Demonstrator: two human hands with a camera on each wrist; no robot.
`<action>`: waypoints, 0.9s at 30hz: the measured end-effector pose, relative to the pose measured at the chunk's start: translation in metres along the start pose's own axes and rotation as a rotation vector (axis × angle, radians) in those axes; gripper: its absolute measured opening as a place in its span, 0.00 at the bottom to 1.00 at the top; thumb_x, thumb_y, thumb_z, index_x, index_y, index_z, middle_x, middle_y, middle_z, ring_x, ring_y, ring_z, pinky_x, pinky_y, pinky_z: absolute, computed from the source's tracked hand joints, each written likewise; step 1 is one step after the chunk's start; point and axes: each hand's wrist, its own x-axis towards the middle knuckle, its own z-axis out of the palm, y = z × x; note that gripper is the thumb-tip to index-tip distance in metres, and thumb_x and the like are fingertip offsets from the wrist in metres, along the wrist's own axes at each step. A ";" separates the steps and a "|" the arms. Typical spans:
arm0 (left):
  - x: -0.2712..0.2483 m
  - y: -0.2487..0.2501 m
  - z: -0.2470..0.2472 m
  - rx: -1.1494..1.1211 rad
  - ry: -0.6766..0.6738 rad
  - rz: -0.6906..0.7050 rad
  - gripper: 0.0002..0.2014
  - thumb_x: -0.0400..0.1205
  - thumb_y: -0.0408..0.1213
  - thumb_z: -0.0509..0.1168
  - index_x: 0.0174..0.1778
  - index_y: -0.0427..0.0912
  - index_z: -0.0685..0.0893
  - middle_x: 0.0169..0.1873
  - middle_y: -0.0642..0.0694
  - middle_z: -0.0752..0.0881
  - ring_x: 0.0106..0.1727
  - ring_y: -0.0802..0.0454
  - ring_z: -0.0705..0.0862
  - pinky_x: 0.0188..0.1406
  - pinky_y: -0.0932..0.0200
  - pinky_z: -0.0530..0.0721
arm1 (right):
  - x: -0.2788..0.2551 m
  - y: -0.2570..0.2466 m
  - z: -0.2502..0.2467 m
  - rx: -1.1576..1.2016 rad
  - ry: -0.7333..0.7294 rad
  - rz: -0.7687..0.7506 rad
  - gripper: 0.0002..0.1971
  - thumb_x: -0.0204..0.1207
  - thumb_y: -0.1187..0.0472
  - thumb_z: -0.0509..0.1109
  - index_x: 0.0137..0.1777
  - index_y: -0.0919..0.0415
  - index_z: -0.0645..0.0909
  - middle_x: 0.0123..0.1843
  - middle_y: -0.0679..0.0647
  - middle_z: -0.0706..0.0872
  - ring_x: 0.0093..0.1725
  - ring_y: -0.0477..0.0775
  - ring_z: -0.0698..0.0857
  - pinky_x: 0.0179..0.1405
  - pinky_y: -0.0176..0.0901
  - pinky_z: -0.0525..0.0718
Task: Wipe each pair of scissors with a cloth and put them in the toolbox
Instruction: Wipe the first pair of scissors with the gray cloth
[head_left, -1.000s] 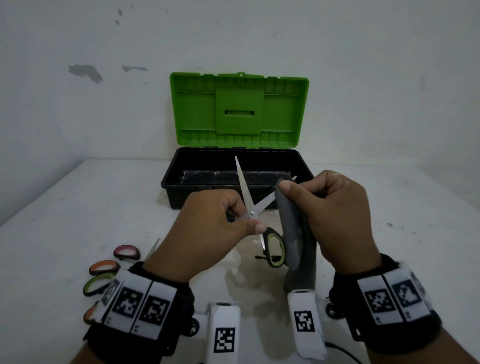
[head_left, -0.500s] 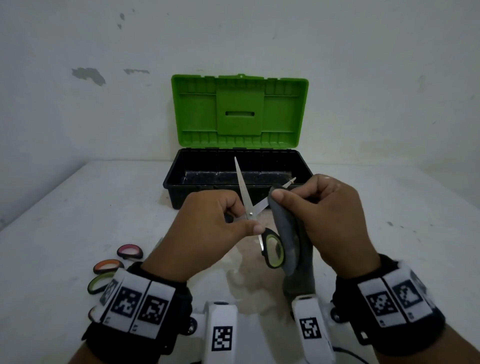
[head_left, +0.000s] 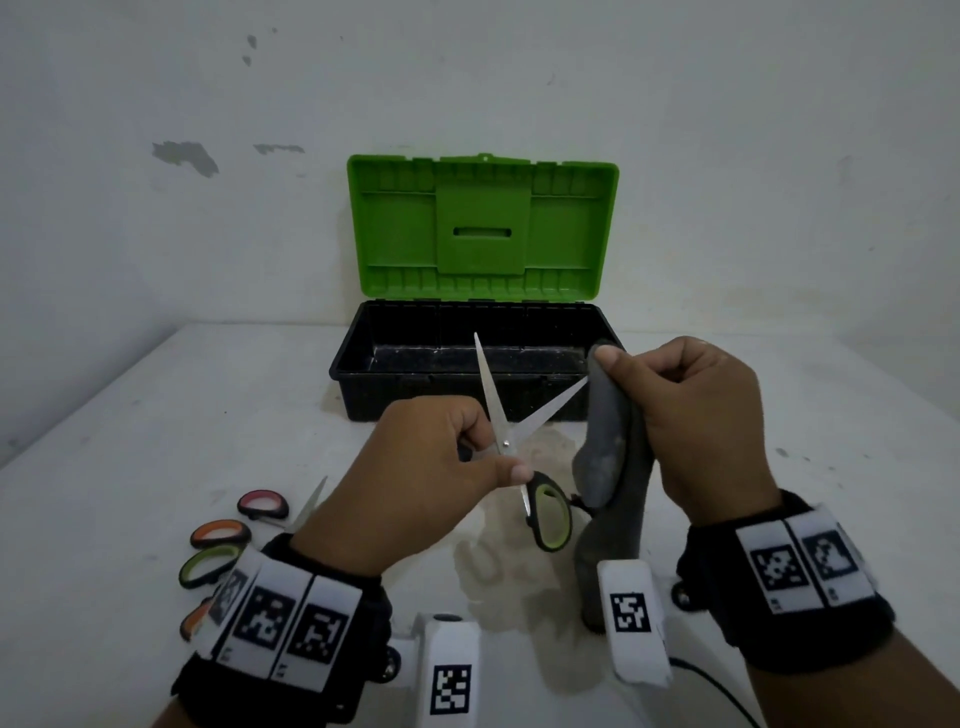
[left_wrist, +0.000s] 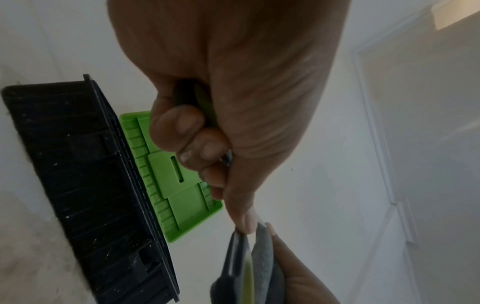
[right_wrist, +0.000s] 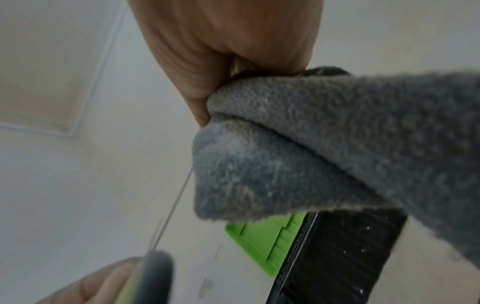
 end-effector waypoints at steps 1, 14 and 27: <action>0.000 -0.001 0.000 0.009 0.001 -0.006 0.17 0.66 0.50 0.81 0.25 0.50 0.78 0.21 0.57 0.78 0.23 0.64 0.73 0.22 0.72 0.71 | 0.002 0.001 -0.003 -0.015 0.016 0.001 0.16 0.66 0.52 0.84 0.26 0.54 0.81 0.26 0.47 0.86 0.26 0.43 0.81 0.30 0.41 0.78; -0.001 0.009 0.018 0.300 0.032 0.013 0.15 0.77 0.46 0.74 0.31 0.54 0.73 0.27 0.56 0.78 0.28 0.62 0.76 0.28 0.70 0.72 | -0.040 -0.011 0.017 -0.234 -0.258 -0.206 0.12 0.65 0.56 0.85 0.30 0.57 0.84 0.28 0.44 0.84 0.32 0.42 0.84 0.26 0.22 0.74; -0.004 0.007 0.020 0.391 0.080 0.104 0.14 0.78 0.47 0.72 0.34 0.51 0.73 0.31 0.53 0.82 0.31 0.58 0.78 0.34 0.64 0.78 | -0.026 -0.002 0.017 -0.144 -0.149 -0.063 0.13 0.67 0.52 0.84 0.29 0.57 0.85 0.27 0.46 0.87 0.28 0.41 0.85 0.26 0.28 0.79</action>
